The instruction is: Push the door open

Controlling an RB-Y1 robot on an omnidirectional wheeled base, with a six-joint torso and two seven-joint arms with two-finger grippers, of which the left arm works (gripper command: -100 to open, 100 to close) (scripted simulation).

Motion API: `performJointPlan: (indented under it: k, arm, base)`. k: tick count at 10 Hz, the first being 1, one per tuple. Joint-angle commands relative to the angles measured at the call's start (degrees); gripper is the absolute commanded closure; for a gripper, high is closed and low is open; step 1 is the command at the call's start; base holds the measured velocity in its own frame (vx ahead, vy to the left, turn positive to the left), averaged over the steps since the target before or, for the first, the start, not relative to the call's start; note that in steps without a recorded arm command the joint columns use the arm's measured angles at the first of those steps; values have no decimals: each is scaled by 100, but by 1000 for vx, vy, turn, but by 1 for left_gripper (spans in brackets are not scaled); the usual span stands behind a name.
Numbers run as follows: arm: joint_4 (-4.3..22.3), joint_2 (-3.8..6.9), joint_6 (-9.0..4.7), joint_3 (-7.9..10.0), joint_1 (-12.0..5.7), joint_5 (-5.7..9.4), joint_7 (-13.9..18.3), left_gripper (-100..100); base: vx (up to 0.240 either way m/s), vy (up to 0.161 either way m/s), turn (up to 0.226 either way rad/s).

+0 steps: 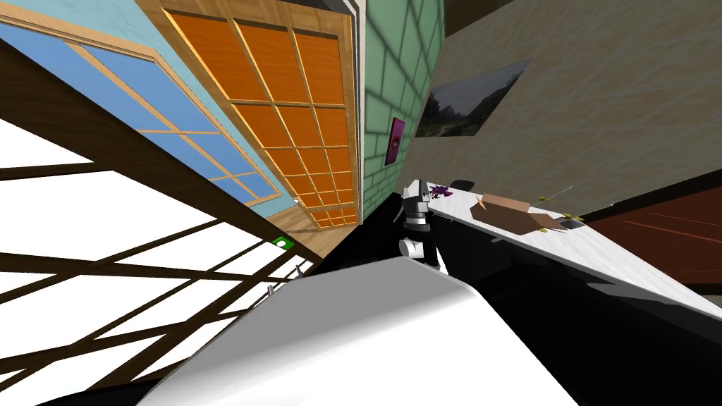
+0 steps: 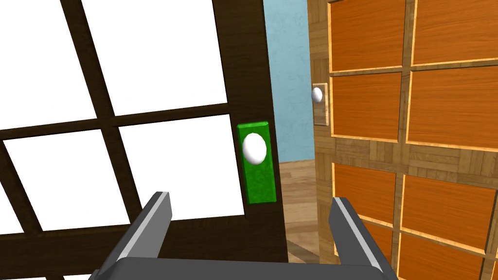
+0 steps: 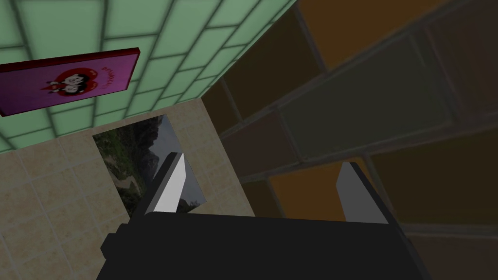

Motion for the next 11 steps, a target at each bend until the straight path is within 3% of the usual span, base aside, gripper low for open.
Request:
performJointPlan:
  k: [1,7,11]
  arm:
    - [112,6,-57,-25,34,100,162,-100]
    - [765,-52,-420,-193,172,511,867,-100]
    - [1033,-88,-568,-262,228,680,1156,-100]
  base:
    - [115,70,-111]
    - [109,100,-130]
    - [81,76,-88]
